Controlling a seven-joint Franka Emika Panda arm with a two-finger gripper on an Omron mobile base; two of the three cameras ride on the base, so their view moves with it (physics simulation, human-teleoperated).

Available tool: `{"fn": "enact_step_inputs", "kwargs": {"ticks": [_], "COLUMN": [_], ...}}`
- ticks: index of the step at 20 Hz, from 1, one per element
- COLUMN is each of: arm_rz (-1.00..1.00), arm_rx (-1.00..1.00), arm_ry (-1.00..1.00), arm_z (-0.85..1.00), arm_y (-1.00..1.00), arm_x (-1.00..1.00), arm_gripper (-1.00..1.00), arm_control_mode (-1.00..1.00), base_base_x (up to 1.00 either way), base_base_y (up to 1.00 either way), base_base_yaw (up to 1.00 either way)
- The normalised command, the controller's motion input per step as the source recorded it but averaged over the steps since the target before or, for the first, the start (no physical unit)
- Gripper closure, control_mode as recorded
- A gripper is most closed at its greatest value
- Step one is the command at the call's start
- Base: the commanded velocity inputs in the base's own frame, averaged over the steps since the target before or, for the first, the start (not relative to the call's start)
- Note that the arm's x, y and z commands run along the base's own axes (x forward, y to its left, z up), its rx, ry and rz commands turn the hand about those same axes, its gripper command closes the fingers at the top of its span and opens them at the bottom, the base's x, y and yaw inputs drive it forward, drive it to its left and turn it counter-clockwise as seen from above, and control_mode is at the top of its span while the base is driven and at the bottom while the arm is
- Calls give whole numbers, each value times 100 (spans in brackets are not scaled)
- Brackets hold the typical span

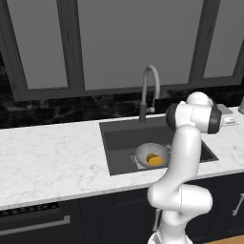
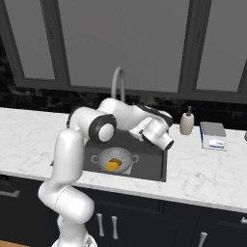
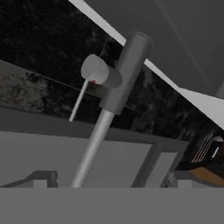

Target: Put the colander in the sink, put the pear, mango in the colander, and turn on the sink faucet and pour water over the colander.

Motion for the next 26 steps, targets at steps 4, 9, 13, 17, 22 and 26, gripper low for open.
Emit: {"fn": "enact_step_inputs", "kwargs": {"ticks": [4, 9, 13, 17, 22, 26], "arm_rz": [-1, 0, 0, 0, 0, 0], "arm_rx": [23, 3, -3, 1, 16, 10], "arm_ry": [1, 10, 33, 23, 9, 7], "arm_z": [3, 0, 4, 7, 3, 0], "arm_y": [-1, 0, 0, 0, 0, 0], "arm_x": [1, 10, 4, 1, 12, 18], "arm_gripper": [-100, -100, -100, -100, -100, -100], "arm_control_mode": [-100, -100, -100, -100, -100, -100], "base_base_x": [0, 0, 0, 0, 0, 0], "base_base_y": [0, 0, 0, 0, 0, 0], "base_base_yaw": [0, 0, 0, 0, 0, 0]}}
